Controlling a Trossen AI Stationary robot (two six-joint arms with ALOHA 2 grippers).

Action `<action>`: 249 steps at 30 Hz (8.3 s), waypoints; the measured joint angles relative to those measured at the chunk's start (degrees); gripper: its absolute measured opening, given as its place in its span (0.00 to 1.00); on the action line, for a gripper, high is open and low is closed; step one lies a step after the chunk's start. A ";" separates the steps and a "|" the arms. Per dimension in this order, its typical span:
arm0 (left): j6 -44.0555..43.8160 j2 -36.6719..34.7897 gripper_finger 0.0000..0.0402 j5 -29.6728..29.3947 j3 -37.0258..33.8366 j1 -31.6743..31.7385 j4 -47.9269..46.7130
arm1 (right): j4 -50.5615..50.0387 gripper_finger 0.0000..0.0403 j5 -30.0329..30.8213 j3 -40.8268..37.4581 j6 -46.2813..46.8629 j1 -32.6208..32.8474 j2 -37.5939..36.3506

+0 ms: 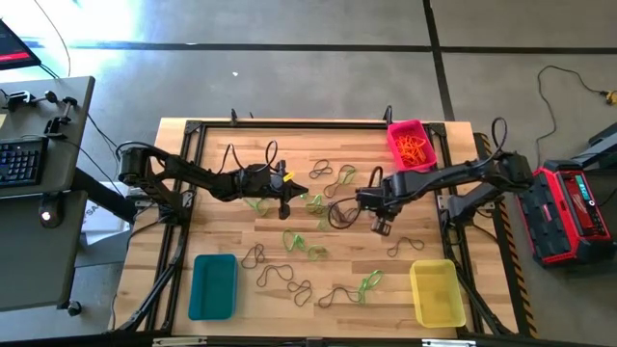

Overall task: Sort rubber bands into baskets
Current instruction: Put the purple rubber band into the yellow bin

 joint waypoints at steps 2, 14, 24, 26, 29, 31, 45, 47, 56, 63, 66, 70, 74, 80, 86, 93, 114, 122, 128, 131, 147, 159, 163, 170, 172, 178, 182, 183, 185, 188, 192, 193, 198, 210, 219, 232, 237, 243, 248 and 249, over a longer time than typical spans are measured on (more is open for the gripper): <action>0.00 0.00 0.00 0.00 0.00 0.00 0.08 | 0.70 0.13 0.99 -2.40 6.09 -1.67 0.00; 0.41 0.00 0.00 0.00 0.00 0.00 0.08 | 24.41 0.29 4.05 -16.03 15.67 -13.67 -0.24; 0.12 0.00 0.00 0.00 0.00 0.00 -0.10 | 25.56 0.15 6.15 -16.13 13.45 -14.46 -0.11; 0.09 0.00 0.00 0.00 0.00 0.00 -0.10 | 25.85 0.08 6.63 -16.15 12.00 -14.48 -0.08; 0.09 0.00 0.00 0.00 0.00 0.00 -0.12 | 25.93 0.01 7.08 -16.11 10.05 -14.32 -0.23; 0.07 0.00 0.00 0.00 0.00 0.00 -0.12 | 24.83 0.02 6.81 -15.19 9.23 -14.13 -0.43; -0.09 0.00 0.00 0.00 0.00 0.00 -0.25 | 7.09 0.00 8.43 -1.03 19.32 0.60 -5.36; -0.09 0.00 0.00 0.00 0.00 0.00 -0.27 | 7.20 0.02 9.63 -1.99 21.94 0.97 -5.29; 0.37 0.00 0.00 0.00 0.00 0.00 -0.36 | 10.73 0.25 9.40 -11.67 30.18 -4.94 -5.20; 0.07 0.00 0.00 0.02 0.00 0.00 -0.36 | 21.25 0.29 4.87 -18.19 27.12 -11.97 -5.20; 0.04 0.00 0.00 0.02 0.00 0.00 -0.36 | 24.02 0.27 4.35 -19.47 25.81 -13.67 -5.20; 0.02 0.00 0.00 0.00 0.00 0.00 -0.36 | 26.43 0.21 4.05 -20.68 24.97 -14.60 -5.33; -0.15 0.00 0.00 0.00 0.00 0.00 -0.38 | 27.99 0.14 3.78 -21.09 23.35 -14.65 -5.38; -0.58 0.00 0.00 0.00 0.00 -0.02 -0.63 | 28.08 0.01 0.64 -20.48 16.99 -14.78 -5.37; -1.64 0.00 0.00 0.17 0.00 -0.02 -2.15 | 20.14 0.00 -0.24 -14.16 14.17 -12.61 -8.01; -1.57 0.00 0.00 0.20 0.00 -0.02 -1.98 | 1.98 0.00 3.03 -2.21 17.58 -3.70 -12.53; -1.46 0.00 0.00 0.20 0.00 -0.02 -1.98 | -28.98 0.00 -4.21 17.48 72.78 45.40 -13.86; -1.53 0.00 0.00 0.20 0.00 -0.02 -1.98 | -25.84 0.00 -6.54 17.51 97.52 60.27 -13.47; -1.53 0.00 0.00 0.20 0.00 -0.02 -1.96 | -25.31 0.00 -6.34 17.51 101.89 64.93 -9.80; -1.53 0.00 0.00 0.20 0.00 -0.02 -1.96 | -24.54 0.00 -6.23 17.51 101.21 64.88 -7.13; -1.51 0.00 0.00 0.20 0.00 -0.02 -1.96 | -23.39 0.00 -6.19 17.51 97.07 64.44 5.08; -0.85 0.00 0.00 0.20 0.00 0.00 -1.97 | -26.20 0.00 -4.33 17.51 86.06 59.43 6.78; -0.63 0.00 0.00 0.20 0.00 0.00 -1.96 | -26.84 0.02 -4.33 17.51 81.99 57.77 6.78; -0.93 0.00 0.00 0.20 0.00 0.00 -1.94 | -27.79 0.18 -4.39 17.51 77.25 55.73 6.78; -0.55 0.00 0.00 0.17 0.00 0.00 -1.91 | -29.10 0.23 -4.39 17.51 77.10 55.27 6.78; -0.66 0.00 0.00 0.11 0.00 0.00 -1.93 | -30.53 0.31 -3.91 17.51 73.87 53.67 6.78; -0.42 -0.01 0.00 -0.02 0.00 0.00 -1.93 | -30.38 0.31 -0.47 17.48 72.44 51.28 6.78; -0.45 -0.02 0.00 -0.02 0.00 0.00 -1.93 | -30.07 0.30 0.44 17.48 71.79 50.65 6.76; -0.44 0.00 0.00 -0.02 0.00 0.00 -1.93 | -29.20 0.27 2.61 17.48 69.80 49.41 6.75; -0.37 -0.02 0.00 -0.02 0.00 0.00 -1.93 | -28.45 0.20 5.50 17.48 66.31 46.94 6.45; 0.00 -0.02 0.00 -0.04 0.00 0.00 -1.93 | -28.18 0.06 9.51 17.48 58.99 42.70 4.79; 0.02 -0.02 0.00 -0.02 0.00 0.00 -1.93 | -27.98 0.03 10.38 17.48 56.77 41.57 4.18; 0.02 -0.02 0.00 -0.02 0.00 -0.16 -1.96 | -26.36 0.01 13.40 17.48 46.66 36.56 0.82; 0.46 -0.02 0.00 0.00 0.02 -0.20 -1.98 | -0.81 0.00 9.28 -3.77 28.24 28.41 -11.22; 0.03 -0.02 0.00 0.00 0.02 -0.17 -1.98 | 1.78 0.01 6.49 -16.16 29.95 27.82 -20.48; -1.05 -0.02 0.00 -0.02 0.02 -0.17 -1.99 | 9.88 0.29 2.49 -22.12 25.65 25.78 -15.82; -0.98 -0.02 0.00 0.00 0.02 -0.17 -2.00 | 14.49 0.27 0.17 -24.79 23.98 24.70 -15.72; -1.01 -0.02 0.00 0.00 0.02 -0.17 -2.00 | 16.03 0.20 -0.89 -27.26 23.04 23.17 -15.87; -1.01 -0.02 0.00 0.00 0.02 -0.17 -2.02 | 17.16 0.14 -3.61 -28.16 20.50 21.80 -15.91; -1.01 -0.02 0.00 -0.02 0.02 -0.15 -2.04 | 17.16 0.11 -4.35 -27.99 20.04 21.44 -15.89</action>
